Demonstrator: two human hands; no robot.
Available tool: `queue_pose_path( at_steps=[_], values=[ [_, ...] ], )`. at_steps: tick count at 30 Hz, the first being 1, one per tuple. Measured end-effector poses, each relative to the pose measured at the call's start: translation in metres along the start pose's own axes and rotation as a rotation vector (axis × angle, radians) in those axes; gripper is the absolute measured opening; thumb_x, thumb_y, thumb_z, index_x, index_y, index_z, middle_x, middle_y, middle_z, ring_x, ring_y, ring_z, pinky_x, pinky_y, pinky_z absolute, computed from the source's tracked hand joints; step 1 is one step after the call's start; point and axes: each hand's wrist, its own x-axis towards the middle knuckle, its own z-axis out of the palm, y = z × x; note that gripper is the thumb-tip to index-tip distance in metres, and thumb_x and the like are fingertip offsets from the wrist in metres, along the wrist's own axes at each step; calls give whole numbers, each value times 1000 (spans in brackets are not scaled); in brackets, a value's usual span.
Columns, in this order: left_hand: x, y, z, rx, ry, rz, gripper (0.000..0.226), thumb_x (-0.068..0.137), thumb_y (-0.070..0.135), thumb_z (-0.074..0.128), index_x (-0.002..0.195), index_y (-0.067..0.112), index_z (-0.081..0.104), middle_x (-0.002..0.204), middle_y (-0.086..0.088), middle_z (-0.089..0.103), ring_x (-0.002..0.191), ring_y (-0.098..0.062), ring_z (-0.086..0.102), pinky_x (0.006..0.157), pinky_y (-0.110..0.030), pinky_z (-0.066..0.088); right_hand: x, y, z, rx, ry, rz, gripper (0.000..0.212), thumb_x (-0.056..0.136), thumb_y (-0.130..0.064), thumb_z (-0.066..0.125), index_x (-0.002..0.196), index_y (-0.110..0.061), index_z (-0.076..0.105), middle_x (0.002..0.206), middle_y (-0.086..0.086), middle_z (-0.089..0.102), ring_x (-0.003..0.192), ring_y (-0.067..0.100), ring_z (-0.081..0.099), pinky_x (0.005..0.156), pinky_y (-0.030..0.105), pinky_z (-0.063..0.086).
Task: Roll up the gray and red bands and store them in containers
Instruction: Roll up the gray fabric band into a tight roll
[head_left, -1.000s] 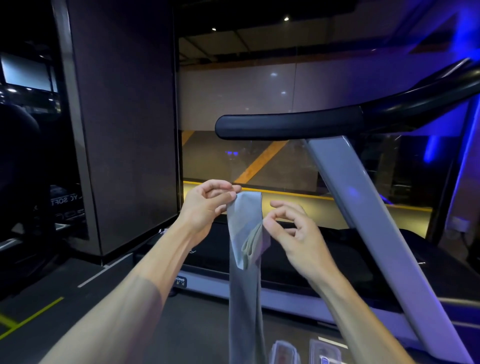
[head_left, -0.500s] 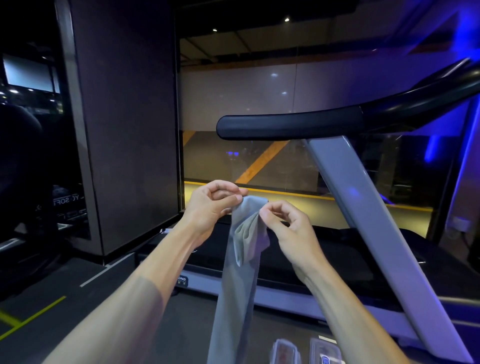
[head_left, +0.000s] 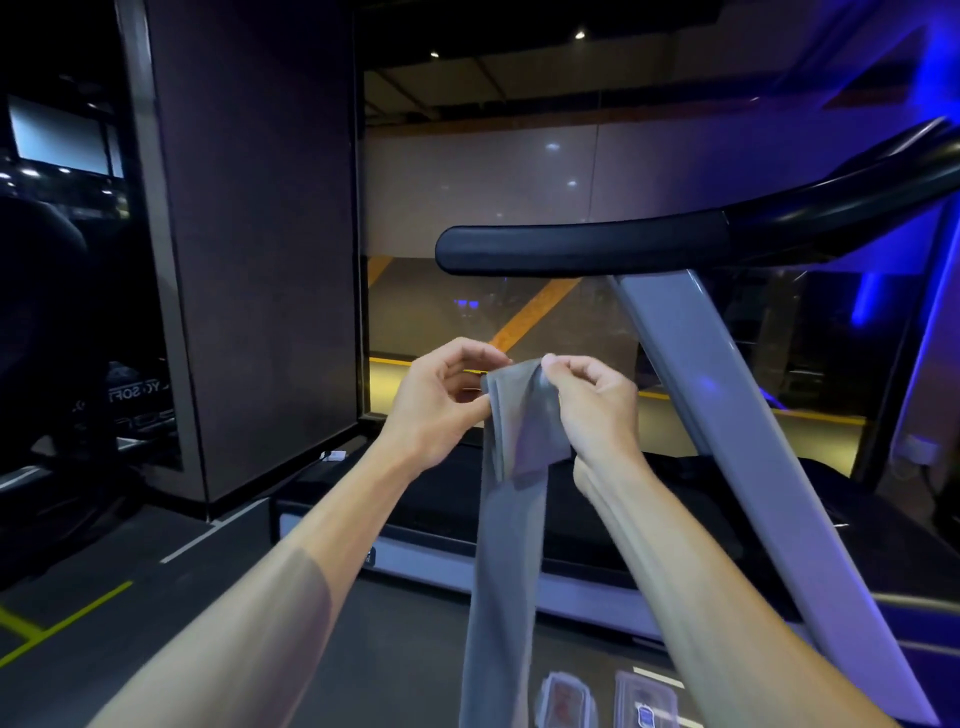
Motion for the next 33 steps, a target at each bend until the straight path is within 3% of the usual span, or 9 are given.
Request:
queue_pose_path(
  at_steps=[3,8,12,15,20,25,28,30,33],
  values=[
    [2,2,-1,64,49,9,46,85,-2,77,122,21,63,119,5,69,102,-10,68,86,-28,57,8,-13,5,-14,3,-28,15,92,-28,75,80,-20,77,76,-13,73,79,6,63,70,24,50],
    [-1,-4,1,26,85,-167,48,91,11,74,134,24,58,115,9,70,88,-6,63,69,-22,52,25,-34,9,8,-5,-34,13,89,-26,77,77,-20,77,85,-5,77,87,15,68,78,33,57],
    [-8,-10,2,-140,127,-270,34,95,16,71,127,18,62,93,2,68,59,-9,47,58,-24,41,39,-45,9,74,-37,7,14,86,-27,80,77,-17,76,83,0,76,77,21,67,67,33,57],
    [-13,-18,2,-116,155,-295,18,96,22,69,114,21,68,100,-1,70,65,-10,53,60,-30,45,50,-59,11,129,-43,8,11,87,-22,80,81,-14,76,83,1,75,72,18,67,64,30,57],
    [-24,-25,10,137,85,-221,4,89,28,77,87,26,75,84,10,74,72,-8,62,70,-27,52,60,-77,17,154,-44,-15,9,86,-19,80,81,-13,76,81,1,75,68,15,66,62,28,55],
    [-32,-22,19,243,159,-146,10,87,21,79,81,27,72,80,7,74,75,-9,67,71,-23,54,62,-81,24,170,-47,-10,11,83,-19,83,77,-13,75,81,2,75,70,17,66,66,31,58],
    [-39,-15,20,137,104,-149,9,91,20,73,83,20,68,81,3,71,78,-13,66,77,-31,56,60,-83,26,180,-44,3,11,84,-19,82,79,-12,74,79,1,73,66,16,64,61,28,55],
    [-43,-12,21,25,65,-195,11,96,20,68,87,15,64,80,4,68,77,-9,63,77,-29,53,59,-84,26,193,-42,20,11,85,-19,81,81,-12,74,77,-1,72,63,15,64,60,27,55],
    [-47,-14,25,-4,145,-263,10,100,20,63,93,13,60,72,6,66,66,-7,56,72,-30,45,55,-85,28,195,-52,42,14,86,-18,81,76,-14,71,69,-4,68,55,12,60,53,23,50]
  ],
)
